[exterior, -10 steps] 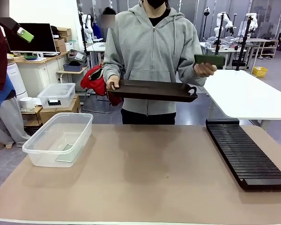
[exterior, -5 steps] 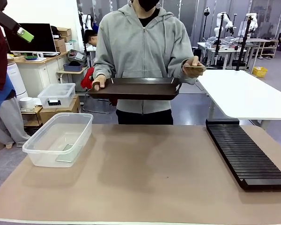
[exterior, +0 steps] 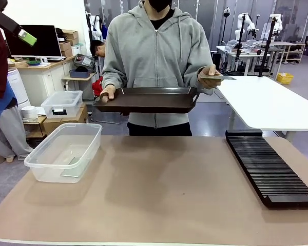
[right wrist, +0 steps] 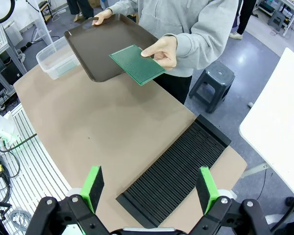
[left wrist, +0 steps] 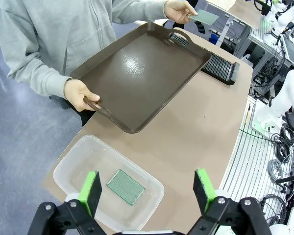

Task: Sort PCBs into racks and boxes based on the side picked up.
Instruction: Pick up the Blank PCB handed by the Human.

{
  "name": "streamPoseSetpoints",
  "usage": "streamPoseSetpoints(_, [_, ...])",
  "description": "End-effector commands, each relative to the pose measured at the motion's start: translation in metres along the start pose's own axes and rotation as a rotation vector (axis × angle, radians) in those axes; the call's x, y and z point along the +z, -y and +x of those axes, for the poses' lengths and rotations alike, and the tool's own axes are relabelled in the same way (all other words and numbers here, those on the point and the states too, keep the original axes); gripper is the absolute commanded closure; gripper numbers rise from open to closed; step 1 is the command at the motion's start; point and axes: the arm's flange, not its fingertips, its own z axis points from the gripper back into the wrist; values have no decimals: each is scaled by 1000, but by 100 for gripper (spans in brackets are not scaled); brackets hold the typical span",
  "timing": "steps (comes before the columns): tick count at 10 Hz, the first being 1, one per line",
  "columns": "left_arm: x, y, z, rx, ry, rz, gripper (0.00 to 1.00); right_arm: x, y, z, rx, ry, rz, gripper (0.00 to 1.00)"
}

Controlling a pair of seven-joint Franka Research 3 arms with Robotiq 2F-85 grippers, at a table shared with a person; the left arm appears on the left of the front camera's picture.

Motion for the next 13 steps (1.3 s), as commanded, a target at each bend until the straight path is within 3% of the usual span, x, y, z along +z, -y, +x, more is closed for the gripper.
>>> streamPoseSetpoints(1, [1, 0, 0, 2, 6, 9, 0, -1, -1, 0, 2, -1, 3, 0])
streamPoseSetpoints(13, [1, 0, 0, 2, 6, 9, 0, 0, 0, 0, 0, 0, 0, 0])
